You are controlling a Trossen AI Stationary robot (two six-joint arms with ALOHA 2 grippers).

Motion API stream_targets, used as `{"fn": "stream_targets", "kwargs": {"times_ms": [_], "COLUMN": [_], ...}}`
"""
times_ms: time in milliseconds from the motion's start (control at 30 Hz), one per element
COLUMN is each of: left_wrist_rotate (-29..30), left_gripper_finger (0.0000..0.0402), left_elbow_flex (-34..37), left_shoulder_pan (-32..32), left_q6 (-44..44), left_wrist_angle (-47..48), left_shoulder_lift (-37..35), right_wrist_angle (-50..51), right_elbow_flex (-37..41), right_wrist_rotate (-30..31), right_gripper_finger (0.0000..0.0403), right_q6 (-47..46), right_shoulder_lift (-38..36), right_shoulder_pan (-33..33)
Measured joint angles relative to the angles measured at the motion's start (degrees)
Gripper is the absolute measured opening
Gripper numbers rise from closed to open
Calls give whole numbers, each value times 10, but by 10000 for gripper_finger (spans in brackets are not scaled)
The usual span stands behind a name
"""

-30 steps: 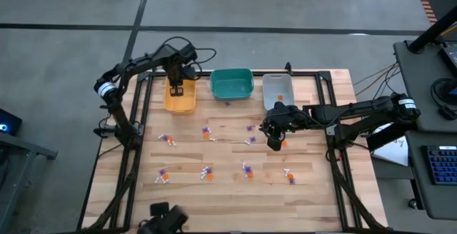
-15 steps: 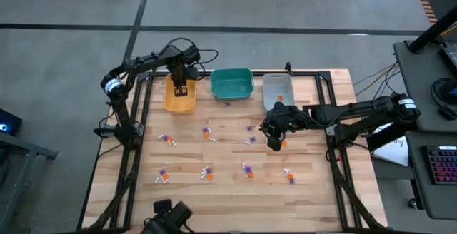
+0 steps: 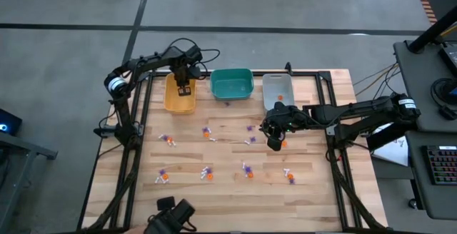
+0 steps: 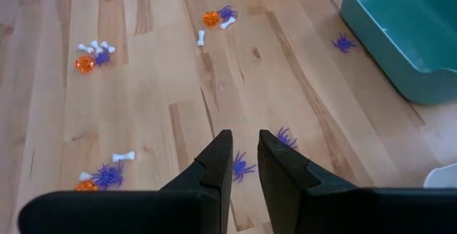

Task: Sort Halloween decoration
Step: Put the white bone toy into the yellow bin

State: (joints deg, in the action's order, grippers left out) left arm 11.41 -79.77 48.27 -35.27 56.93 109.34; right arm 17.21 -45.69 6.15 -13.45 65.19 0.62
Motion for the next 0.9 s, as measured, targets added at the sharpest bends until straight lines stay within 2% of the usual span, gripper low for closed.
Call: {"fn": "stream_targets", "kwargs": {"times_ms": [167, 333, 900], "left_wrist_rotate": [-5, -49, -50], "left_gripper_finger": [0, 0, 0], "left_elbow_flex": [0, 1, 14], "left_shoulder_pan": [1, 5, 10], "left_q6": [4, 13, -2], "left_wrist_angle": [-8, -15, -30], "left_shoulder_lift": [9, 16, 16], "right_wrist_angle": [0, 0, 0], "right_elbow_flex": [0, 0, 1], "right_wrist_rotate": [0, 0, 0], "right_gripper_finger": [57, 57, 57], "right_q6": [0, 0, 0], "right_shoulder_lift": [0, 0, 0], "right_shoulder_pan": [0, 0, 0]}}
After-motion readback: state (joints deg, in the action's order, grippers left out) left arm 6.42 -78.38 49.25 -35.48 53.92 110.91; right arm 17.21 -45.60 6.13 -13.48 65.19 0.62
